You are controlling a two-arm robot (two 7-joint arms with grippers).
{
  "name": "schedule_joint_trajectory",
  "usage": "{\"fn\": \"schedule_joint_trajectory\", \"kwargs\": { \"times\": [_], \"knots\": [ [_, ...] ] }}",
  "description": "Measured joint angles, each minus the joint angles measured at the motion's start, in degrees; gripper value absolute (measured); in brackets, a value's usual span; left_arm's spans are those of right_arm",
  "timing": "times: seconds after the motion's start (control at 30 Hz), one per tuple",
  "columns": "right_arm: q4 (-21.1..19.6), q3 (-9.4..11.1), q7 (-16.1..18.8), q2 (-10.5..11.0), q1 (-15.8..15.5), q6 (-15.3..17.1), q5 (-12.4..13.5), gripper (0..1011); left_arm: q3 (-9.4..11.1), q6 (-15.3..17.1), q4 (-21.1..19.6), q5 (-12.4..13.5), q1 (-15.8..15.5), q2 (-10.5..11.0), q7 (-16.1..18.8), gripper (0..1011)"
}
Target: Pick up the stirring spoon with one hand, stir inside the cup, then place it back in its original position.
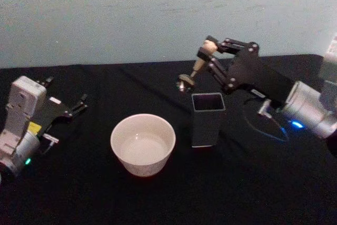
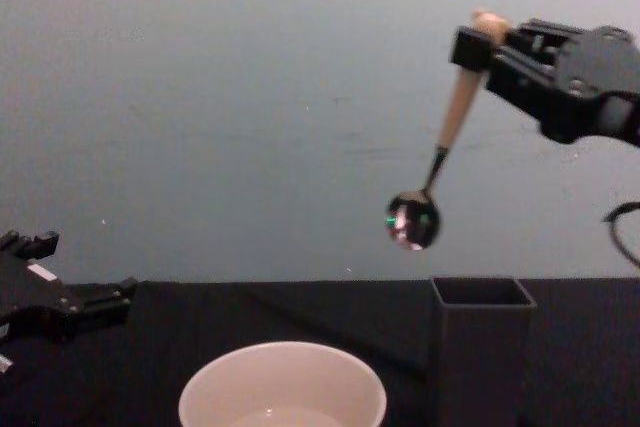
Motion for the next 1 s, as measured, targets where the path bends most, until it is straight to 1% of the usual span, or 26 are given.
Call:
{"fn": "schedule_joint_trajectory", "kwargs": {
  "times": [0.3, 0.53, 0.8, 1.0],
  "knots": [
    [-1.49, 3.08, -1.66, 2.60, -3.05, 1.21, -0.07, 213, 0.00, 0.00, 0.00, 0.00, 0.00, 0.00, 0.00, 1001],
    [-2.14, 4.02, -2.26, 3.21, -4.60, 2.53, -0.02, 212, 0.00, 0.00, 0.00, 0.00, 0.00, 0.00, 0.00, 1001],
    [-1.86, 4.02, -2.43, 3.03, -5.00, 3.54, -0.22, 213, 0.00, 0.00, 0.00, 0.00, 0.00, 0.00, 0.00, 1001],
    [-0.65, 3.26, -2.43, 2.61, -4.69, 4.71, -0.70, 213, 0.00, 0.00, 0.00, 0.00, 0.00, 0.00, 0.00, 1001]
  ]
}}
